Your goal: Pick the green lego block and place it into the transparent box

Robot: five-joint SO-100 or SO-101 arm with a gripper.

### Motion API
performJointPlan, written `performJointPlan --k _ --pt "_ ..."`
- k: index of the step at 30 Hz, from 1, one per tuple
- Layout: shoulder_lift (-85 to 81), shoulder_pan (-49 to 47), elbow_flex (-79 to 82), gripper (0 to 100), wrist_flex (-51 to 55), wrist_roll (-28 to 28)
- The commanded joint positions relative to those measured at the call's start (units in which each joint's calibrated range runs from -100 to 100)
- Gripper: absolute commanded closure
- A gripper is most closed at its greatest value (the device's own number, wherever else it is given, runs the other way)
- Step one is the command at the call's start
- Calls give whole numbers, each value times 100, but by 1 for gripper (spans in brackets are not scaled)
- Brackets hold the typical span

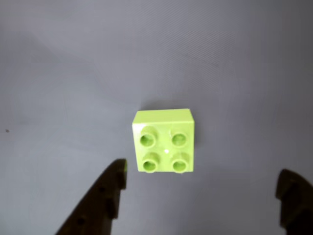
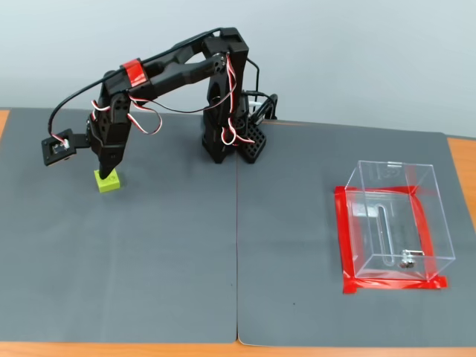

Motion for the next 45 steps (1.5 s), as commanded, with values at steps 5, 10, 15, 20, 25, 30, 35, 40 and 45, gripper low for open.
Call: performJointPlan --k 5,10,15,20,25,30,35,40,45 --pt "65 -130 -234 66 -65 21" --pt "65 -212 -234 66 -65 -21" --pt "73 -219 -206 66 -65 -21" --pt "149 -219 -197 66 -73 -21" --pt "412 -204 -270 66 -73 -5" --pt "514 -204 -234 66 -273 16" --pt "523 -212 -188 66 -351 21" --pt "531 -212 2 66 -342 16" --pt "531 -212 155 66 -342 11"
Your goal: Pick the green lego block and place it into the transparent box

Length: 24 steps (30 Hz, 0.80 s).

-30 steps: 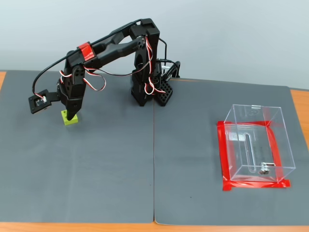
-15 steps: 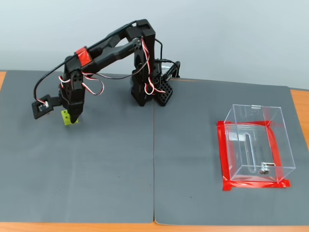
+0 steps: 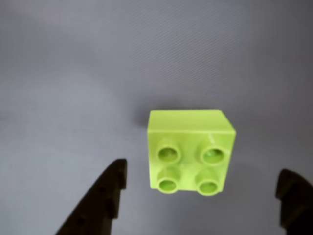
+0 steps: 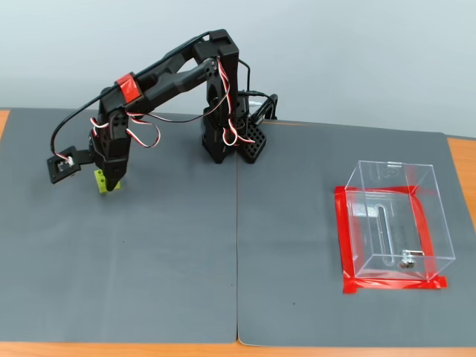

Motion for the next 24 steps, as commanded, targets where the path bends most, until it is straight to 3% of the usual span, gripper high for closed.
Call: performJointPlan --k 1,24 --pt "-21 -35 12 66 -39 0" --pt "360 17 -79 66 -39 11"
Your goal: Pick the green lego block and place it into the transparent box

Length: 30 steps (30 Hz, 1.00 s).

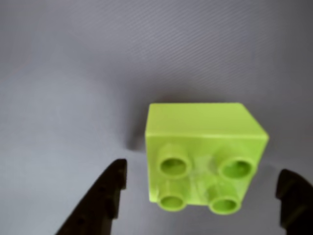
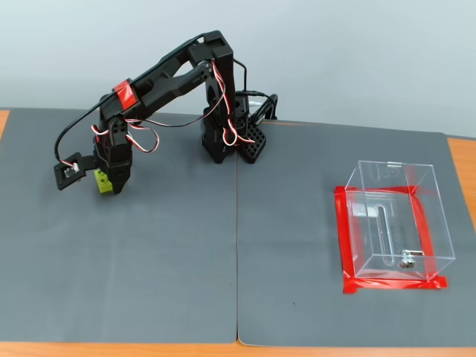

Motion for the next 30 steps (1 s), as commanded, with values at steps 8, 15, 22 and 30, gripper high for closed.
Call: performJointPlan --k 8,15,22,30 --pt "-31 17 -78 71 -39 -21" --pt "-31 32 -88 88 -39 21" --pt "-115 40 -51 89 -39 21" --pt "-717 144 -124 89 48 21"
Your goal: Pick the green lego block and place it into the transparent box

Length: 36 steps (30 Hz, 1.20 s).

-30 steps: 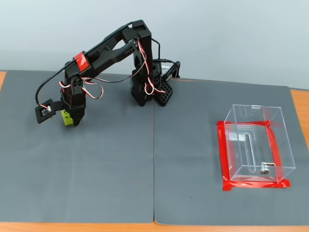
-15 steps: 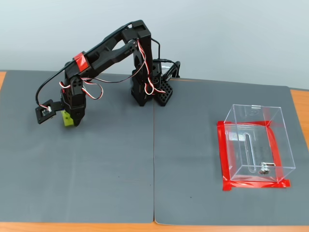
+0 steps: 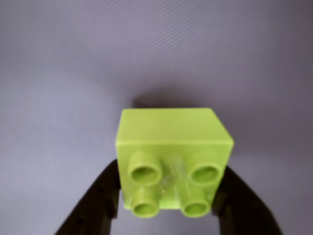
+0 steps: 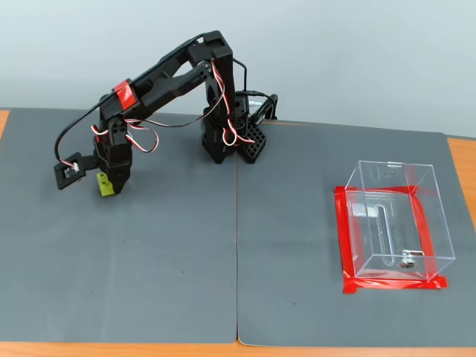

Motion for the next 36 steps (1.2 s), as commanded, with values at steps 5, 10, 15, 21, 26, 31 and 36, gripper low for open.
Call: performJointPlan --k 5,10,15,21,26,31,36 --pt "-1429 123 -115 89 57 0" --pt "-2124 123 -124 89 57 21" --pt "-2658 78 -223 89 57 -10" --pt "-2998 -317 -612 89 57 -21" --pt "-3040 -1093 -1282 89 57 -21" --pt "-3048 -1876 -1779 89 187 -21" --pt "-3048 -3159 -2358 89 968 -21"
